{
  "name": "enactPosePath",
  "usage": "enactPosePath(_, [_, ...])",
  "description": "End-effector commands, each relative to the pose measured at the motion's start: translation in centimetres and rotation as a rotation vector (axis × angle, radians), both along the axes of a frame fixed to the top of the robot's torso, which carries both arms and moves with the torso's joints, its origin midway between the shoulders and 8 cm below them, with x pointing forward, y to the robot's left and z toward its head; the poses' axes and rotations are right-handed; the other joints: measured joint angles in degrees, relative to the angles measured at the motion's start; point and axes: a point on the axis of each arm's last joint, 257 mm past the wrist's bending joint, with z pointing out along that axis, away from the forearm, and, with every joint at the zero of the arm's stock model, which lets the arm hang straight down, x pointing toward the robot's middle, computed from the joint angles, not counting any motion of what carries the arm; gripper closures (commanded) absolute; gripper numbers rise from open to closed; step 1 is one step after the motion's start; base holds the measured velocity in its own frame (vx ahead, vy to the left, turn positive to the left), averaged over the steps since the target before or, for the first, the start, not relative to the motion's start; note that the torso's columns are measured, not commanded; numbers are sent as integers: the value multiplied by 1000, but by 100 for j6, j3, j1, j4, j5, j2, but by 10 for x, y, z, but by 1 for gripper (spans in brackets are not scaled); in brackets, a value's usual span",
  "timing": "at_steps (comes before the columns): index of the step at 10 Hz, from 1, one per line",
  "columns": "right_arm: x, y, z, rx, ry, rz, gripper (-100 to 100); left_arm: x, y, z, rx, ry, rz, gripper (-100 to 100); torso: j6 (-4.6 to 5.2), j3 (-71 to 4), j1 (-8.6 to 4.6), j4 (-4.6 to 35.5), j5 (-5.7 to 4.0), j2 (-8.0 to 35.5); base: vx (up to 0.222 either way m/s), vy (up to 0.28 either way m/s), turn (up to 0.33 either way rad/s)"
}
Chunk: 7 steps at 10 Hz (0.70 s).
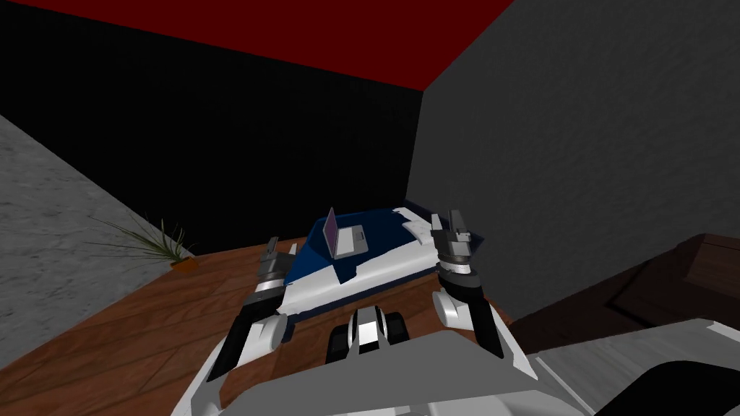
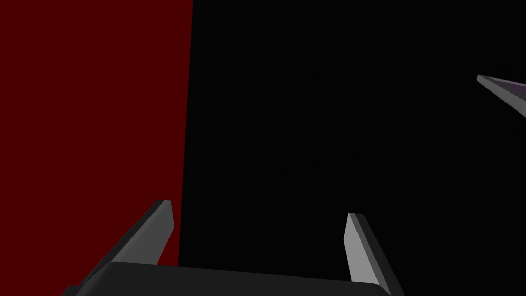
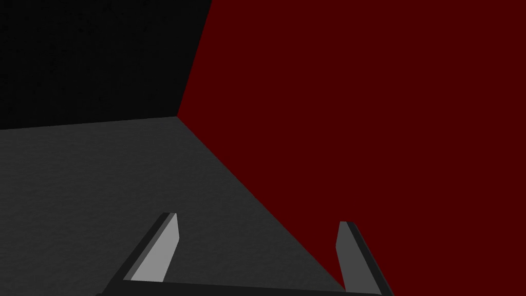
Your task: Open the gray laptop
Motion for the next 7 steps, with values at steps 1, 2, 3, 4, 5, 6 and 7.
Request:
enactPosePath(1, [0,0,0,0,0,0,0,20,14,-22,-49,61,7,-100,0,0,-1,0,0,-1,13,-1,-142])
enactPosePath(2, [0,0,0,0,0,0,0,27,21,-31,-69,86,11,-100,-1,0,0,0,0,0,13,-1,-122])
enactPosePath(3, [0,0,0,0,0,0,0,34,28,-41,-91,114,16,-100,-1,0,0,0,0,0,13,-1,-139])
enactPosePath(4, [0,0,0,0,0,0,0,41,34,-50,-114,138,21,-100,0,0,-1,0,0,0,13,-1,-138])
enactPosePath(5, [0,0,0,0,0,0,0,48,41,-59,-138,163,26,-100,-1,0,-1,0,0,0,12,0,-135])
enactPosePath(6, [0,0,0,0,0,0,0,48,41,-59,-138,163,26,-100,-1,1,-1,0,0,2,7,2,-57])
enactPosePath(7, [0,0,0,0,0,0,0,55,47,-69,-164,188,32,-100,-2,2,1,1,0,3,6,0,-96])
